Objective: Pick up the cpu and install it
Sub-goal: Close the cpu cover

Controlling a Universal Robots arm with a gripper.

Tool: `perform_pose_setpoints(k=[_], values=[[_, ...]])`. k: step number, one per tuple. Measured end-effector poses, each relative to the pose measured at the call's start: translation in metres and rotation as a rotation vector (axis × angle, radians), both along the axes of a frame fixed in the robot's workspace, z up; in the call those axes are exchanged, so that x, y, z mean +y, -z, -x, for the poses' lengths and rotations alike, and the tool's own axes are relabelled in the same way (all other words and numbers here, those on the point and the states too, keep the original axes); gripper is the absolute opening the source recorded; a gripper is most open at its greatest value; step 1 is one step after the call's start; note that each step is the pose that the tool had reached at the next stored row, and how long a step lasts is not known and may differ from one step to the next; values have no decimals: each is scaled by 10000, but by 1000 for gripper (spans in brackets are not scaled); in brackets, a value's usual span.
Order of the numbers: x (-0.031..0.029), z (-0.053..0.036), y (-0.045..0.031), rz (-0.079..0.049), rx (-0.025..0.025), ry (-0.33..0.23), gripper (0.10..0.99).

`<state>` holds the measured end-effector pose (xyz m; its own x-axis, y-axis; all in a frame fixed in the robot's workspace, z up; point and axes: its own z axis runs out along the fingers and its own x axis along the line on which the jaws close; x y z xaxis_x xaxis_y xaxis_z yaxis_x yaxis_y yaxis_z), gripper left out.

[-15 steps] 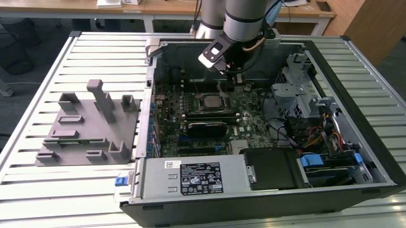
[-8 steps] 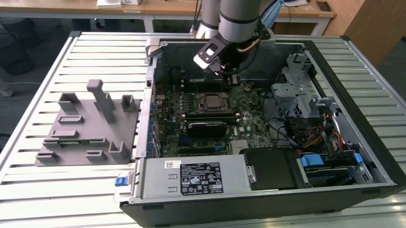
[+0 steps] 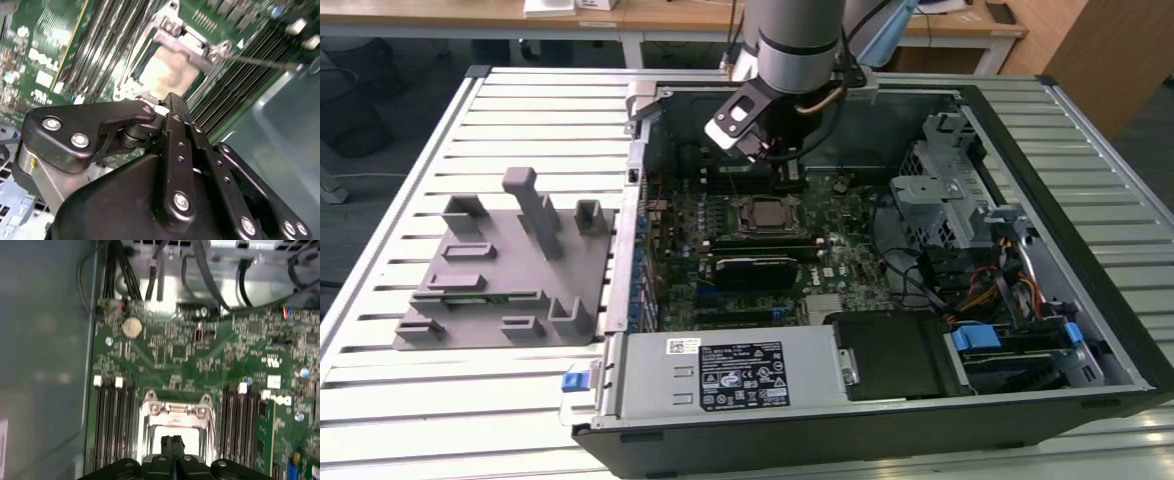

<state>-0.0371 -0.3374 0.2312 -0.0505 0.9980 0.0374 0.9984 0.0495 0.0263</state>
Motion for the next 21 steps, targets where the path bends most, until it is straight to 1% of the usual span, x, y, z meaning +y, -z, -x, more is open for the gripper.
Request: perform_pose_setpoints(k=[5,7,14,16,21], values=[[0,33,19,0,0,1,106],[0,60,34,0,0,1,106],[0,237,98,-1,-1,0,106],[0,273,118,0,0,2,106],[0,300,188,-1,0,1,106]])
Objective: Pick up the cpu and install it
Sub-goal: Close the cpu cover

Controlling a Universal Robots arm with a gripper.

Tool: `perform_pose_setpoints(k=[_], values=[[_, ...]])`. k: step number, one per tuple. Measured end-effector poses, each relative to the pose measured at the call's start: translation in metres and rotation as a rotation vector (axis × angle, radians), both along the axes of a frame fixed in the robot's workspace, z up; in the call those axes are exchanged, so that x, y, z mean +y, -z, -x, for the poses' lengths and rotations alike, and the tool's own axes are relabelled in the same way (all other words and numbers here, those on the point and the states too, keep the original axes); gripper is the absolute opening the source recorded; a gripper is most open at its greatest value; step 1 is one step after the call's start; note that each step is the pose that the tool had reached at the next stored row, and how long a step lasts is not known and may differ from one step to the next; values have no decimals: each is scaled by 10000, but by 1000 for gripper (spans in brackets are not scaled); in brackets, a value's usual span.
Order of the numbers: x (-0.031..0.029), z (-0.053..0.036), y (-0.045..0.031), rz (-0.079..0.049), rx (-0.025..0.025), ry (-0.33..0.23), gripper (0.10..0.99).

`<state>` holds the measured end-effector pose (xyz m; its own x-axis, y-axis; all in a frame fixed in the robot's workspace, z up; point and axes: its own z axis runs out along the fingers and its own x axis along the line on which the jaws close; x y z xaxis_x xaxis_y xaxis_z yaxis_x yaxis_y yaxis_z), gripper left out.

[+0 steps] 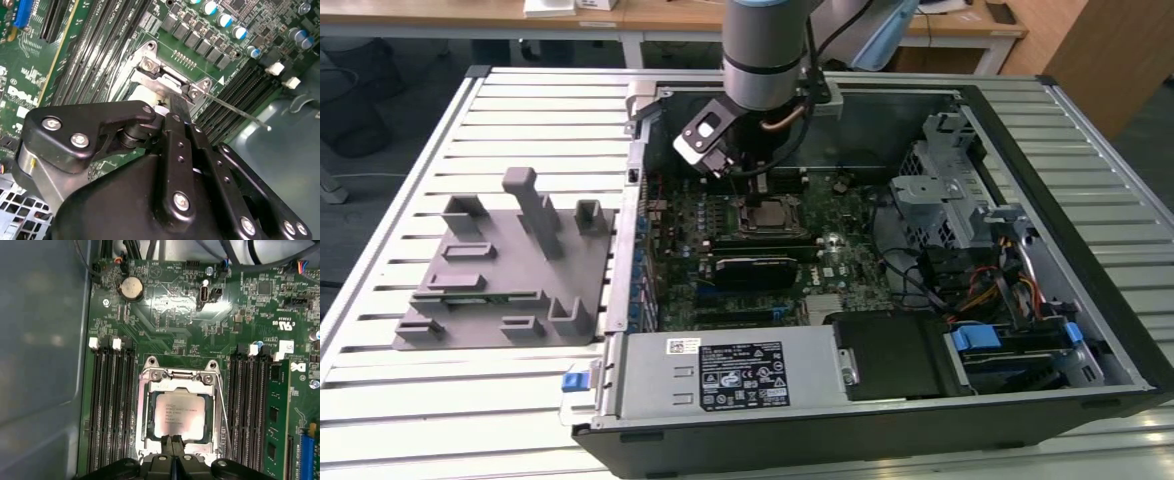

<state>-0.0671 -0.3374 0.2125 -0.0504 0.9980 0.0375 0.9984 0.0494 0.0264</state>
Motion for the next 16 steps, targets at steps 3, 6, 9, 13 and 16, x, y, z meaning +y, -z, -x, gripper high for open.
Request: perform_pose_setpoints(k=[3,6,9,13,16], values=[[0,22,36,1,0,0,106],[0,38,92,0,0,-1,106],[0,39,111,0,3,0,106],[0,39,125,1,4,0,106],[0,39,130,2,5,0,106]])
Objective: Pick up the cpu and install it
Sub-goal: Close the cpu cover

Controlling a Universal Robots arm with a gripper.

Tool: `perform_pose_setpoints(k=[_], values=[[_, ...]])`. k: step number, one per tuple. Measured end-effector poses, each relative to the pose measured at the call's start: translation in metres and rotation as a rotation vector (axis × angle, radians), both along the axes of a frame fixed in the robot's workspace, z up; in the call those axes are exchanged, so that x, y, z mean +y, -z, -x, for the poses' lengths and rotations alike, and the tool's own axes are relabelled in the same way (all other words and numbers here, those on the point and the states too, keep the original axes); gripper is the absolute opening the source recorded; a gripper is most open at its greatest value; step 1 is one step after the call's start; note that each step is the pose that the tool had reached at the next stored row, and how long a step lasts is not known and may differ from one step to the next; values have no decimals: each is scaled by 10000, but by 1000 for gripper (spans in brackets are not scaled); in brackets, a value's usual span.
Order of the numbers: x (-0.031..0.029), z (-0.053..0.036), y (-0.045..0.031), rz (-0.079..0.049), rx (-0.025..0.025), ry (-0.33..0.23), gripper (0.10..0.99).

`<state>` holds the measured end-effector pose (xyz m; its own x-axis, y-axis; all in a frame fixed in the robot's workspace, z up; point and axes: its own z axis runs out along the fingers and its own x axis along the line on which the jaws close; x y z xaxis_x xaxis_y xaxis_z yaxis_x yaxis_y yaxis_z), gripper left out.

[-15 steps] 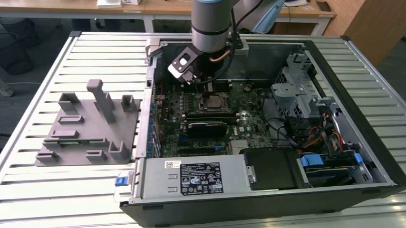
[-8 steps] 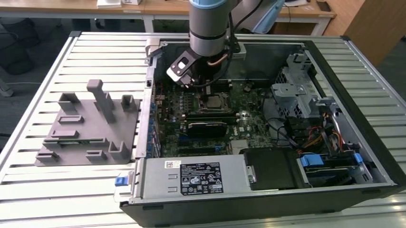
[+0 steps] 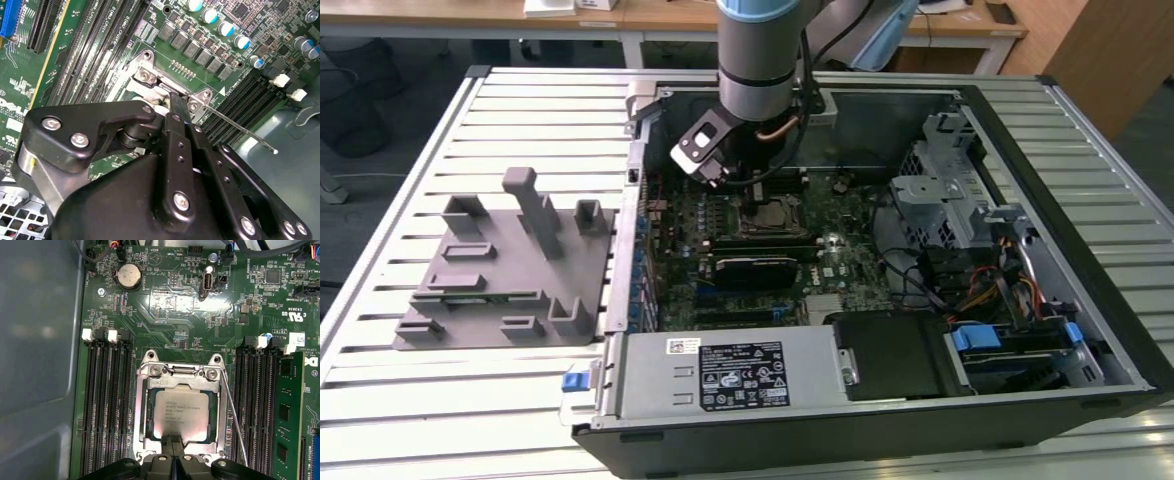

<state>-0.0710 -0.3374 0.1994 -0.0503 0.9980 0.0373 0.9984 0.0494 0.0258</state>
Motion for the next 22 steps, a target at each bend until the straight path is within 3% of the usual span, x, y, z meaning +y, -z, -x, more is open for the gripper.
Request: perform_pose_setpoints(k=[11,22], values=[[1,-5,-73,-8,-2,-1,106],[0,-136,-74,-6,-1,0,106]])
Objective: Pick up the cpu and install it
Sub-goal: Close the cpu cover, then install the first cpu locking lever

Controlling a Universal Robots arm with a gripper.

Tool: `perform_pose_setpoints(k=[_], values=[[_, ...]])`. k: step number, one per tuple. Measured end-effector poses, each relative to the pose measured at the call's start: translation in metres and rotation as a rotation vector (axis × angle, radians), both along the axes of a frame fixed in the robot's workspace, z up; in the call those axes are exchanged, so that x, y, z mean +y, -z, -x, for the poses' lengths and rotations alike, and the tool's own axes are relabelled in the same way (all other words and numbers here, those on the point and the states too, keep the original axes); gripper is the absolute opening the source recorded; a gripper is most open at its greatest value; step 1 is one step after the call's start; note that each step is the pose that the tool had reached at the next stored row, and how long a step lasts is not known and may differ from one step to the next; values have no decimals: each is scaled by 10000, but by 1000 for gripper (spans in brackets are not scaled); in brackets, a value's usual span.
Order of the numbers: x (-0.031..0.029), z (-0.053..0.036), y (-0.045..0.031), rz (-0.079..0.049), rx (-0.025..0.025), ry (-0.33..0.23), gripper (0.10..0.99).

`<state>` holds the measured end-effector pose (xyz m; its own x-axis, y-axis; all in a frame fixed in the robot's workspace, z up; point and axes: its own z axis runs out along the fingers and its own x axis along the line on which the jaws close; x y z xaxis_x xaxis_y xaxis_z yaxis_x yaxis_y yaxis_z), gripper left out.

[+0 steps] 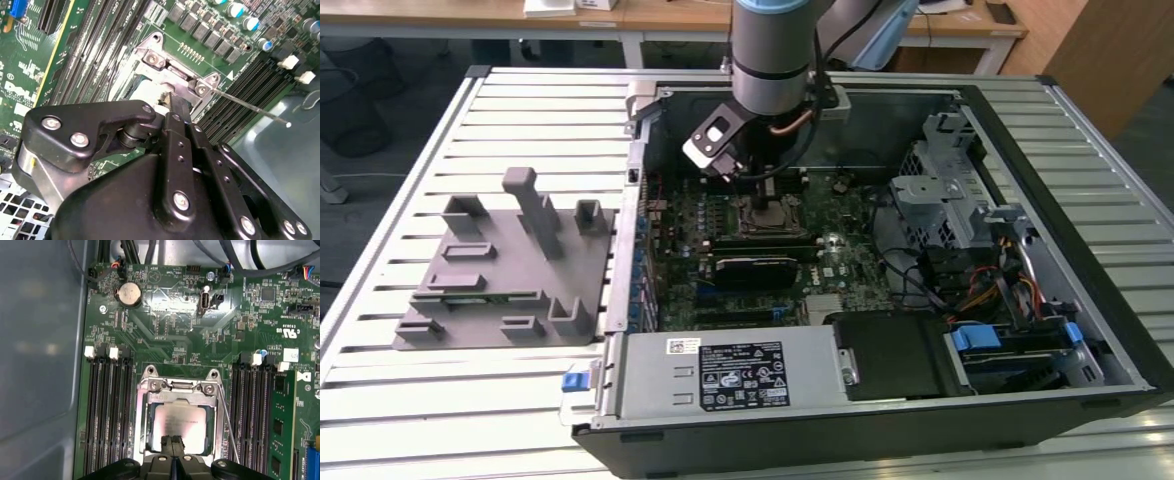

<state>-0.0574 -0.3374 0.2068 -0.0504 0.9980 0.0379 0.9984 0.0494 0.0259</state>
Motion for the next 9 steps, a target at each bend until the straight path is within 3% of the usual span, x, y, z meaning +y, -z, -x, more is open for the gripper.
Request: perform_pose_setpoints(k=[9], values=[[0,-54,0,0,0,0,106]])
